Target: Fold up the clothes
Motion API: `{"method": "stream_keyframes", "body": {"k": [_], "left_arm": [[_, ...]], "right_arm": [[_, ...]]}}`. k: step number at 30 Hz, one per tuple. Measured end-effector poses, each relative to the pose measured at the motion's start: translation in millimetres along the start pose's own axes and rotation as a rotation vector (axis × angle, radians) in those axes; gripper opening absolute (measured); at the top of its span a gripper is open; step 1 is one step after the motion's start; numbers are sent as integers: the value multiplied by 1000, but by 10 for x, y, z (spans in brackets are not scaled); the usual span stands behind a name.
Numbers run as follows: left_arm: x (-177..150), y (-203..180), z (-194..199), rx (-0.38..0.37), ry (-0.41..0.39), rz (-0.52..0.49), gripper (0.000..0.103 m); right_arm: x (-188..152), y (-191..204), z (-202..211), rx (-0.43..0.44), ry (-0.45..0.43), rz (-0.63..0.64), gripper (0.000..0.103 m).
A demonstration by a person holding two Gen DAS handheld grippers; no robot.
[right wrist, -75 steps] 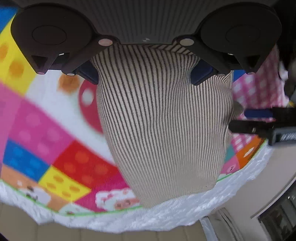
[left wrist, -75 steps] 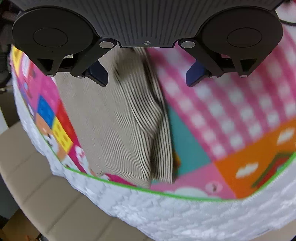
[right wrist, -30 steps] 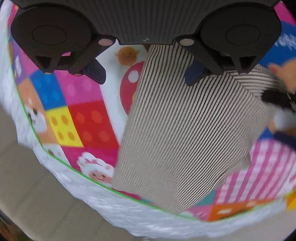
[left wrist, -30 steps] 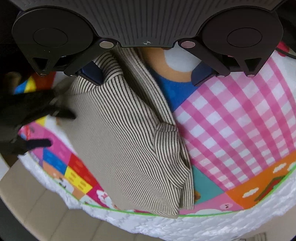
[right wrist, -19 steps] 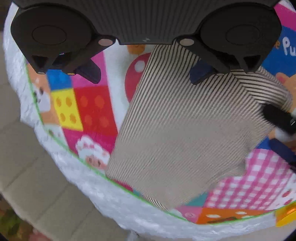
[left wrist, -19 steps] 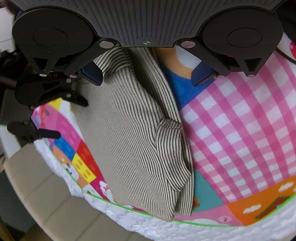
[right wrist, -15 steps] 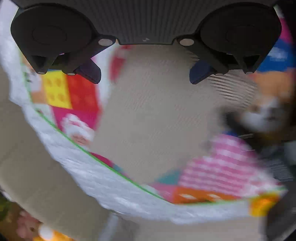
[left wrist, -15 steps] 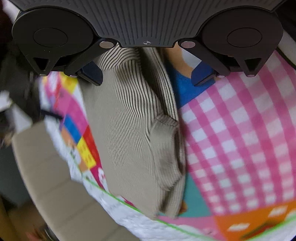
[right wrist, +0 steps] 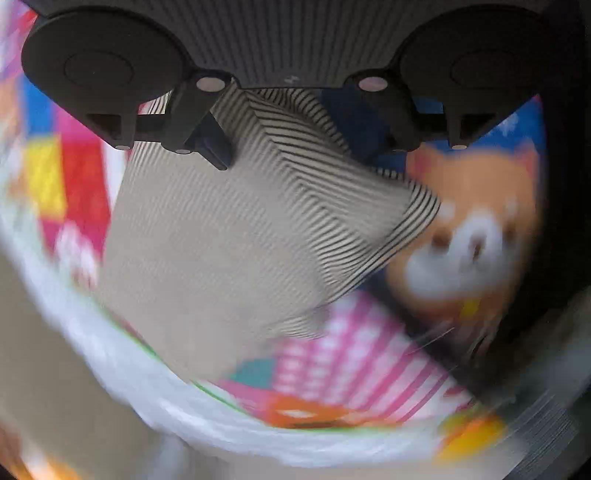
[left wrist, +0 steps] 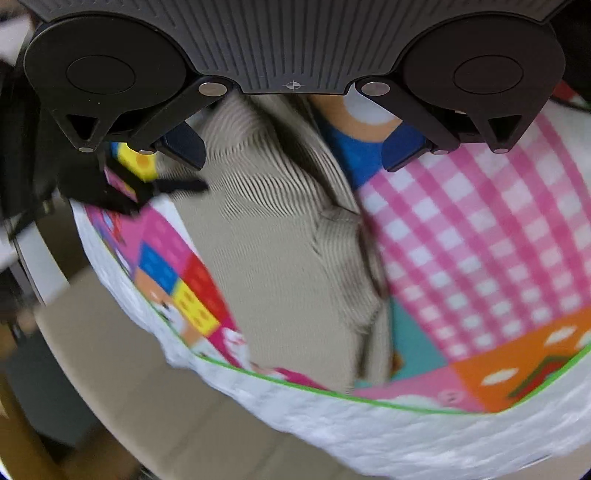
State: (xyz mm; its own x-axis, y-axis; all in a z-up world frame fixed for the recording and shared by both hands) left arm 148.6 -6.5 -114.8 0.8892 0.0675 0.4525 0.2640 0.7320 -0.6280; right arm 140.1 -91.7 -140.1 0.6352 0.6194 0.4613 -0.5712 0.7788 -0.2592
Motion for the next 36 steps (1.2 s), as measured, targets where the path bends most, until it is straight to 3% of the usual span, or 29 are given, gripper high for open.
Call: {"method": "stream_keyframes", "body": {"k": [4, 8, 11, 17, 24, 36], "left_arm": [[-164, -49, -59, -48, 90, -28, 103], [-315, -52, -190, -14, 165, -60, 103], [-387, 0, -332, 45, 223, -77, 103], [-347, 100, -423, 85, 198, -63, 103], [-278, 158, -358, 75, 150, -30, 103], [-208, 157, -396, 48, 123, 0, 103]], "right_arm": [[-20, -242, -73, 104, 57, -247, 72], [-6, -340, -51, 155, 75, -366, 72], [9, -341, -34, 168, 73, -373, 72], [-15, -112, 147, 52, 3, -125, 78], [-173, 114, 395, -84, -76, 186, 84], [-305, 548, 154, -297, -159, 620, 89]]}}
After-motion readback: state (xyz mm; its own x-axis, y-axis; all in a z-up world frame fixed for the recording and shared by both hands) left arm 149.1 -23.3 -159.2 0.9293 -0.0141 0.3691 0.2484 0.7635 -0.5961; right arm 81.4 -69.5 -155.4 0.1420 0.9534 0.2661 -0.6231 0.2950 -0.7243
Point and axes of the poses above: each gripper's, at about its wrist camera, not at the fingertips, and z roughly against the way its jaws point, y to its left, x to its top, the point moved 10 cm from there along -z, roughly the way its jaws point, and after that the axes turned 12 degrees about -x, right-handed, at the moved point
